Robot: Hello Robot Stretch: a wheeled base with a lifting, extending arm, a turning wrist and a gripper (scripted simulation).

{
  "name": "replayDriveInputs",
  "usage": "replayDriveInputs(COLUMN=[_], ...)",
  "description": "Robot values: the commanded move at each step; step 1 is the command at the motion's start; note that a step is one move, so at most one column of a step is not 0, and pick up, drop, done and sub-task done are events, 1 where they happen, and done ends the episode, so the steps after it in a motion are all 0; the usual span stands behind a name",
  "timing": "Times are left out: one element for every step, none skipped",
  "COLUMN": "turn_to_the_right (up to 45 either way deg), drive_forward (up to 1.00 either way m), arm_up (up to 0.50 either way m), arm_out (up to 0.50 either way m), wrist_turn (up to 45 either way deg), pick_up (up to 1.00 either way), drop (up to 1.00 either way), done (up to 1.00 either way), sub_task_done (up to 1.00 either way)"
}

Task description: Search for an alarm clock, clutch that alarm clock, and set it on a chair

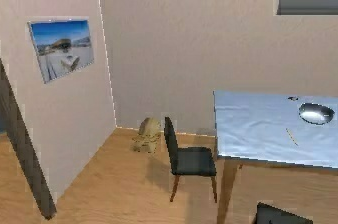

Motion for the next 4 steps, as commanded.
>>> replayDriveInputs(turn_to_the_right=[0.0, -45.0, -45.0, -45.0], drive_forward=[0.75, 0.0, 0.0, 0.0], arm_up=[0.0, 0.0, 0.0, 0.0], arm_out=[0.0, 0.0, 0.0, 0.0], wrist_turn=[0.0, 0.0, 0.0, 0.0], pick_up=[0.0, 0.0, 0.0, 0.0], drop=[0.0, 0.0, 0.0, 0.0], done=[0.0, 0.0, 0.0, 0.0], sub_task_done=[0.0, 0.0, 0.0, 0.0])
